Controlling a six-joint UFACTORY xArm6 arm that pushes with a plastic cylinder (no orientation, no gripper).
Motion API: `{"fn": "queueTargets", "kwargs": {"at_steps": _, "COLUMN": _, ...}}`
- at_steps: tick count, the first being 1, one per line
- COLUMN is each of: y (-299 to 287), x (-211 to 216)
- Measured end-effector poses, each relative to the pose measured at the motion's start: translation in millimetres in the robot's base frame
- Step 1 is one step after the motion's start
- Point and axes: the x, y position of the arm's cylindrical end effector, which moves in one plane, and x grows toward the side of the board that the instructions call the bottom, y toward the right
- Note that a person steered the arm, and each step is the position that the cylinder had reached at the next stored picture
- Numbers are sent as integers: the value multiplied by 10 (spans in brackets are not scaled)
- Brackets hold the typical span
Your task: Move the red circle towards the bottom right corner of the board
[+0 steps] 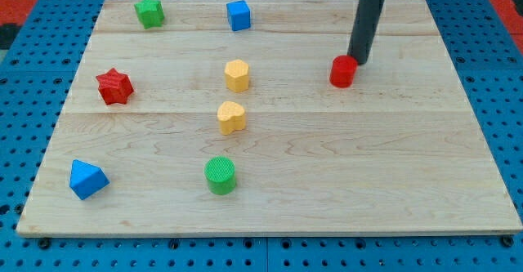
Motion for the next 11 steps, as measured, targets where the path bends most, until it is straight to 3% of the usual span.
{"fn": "queueTargets", "kwargs": {"at_steps": 1, "y": 20, "x": 156}}
{"fn": "queueTargets", "kwargs": {"at_steps": 2, "y": -492, "x": -324}}
{"fn": "queueTargets", "kwargs": {"at_steps": 3, "y": -659, "x": 244}}
{"fn": "queueTargets", "kwargs": {"at_steps": 4, "y": -261, "x": 429}}
{"fn": "queueTargets", "kwargs": {"at_steps": 5, "y": -225, "x": 108}}
{"fn": "queueTargets", "kwargs": {"at_steps": 6, "y": 40, "x": 432}}
{"fn": "queueTargets", "kwargs": {"at_steps": 7, "y": 43, "x": 1069}}
{"fn": "queueTargets", "kwargs": {"at_steps": 11, "y": 492, "x": 1467}}
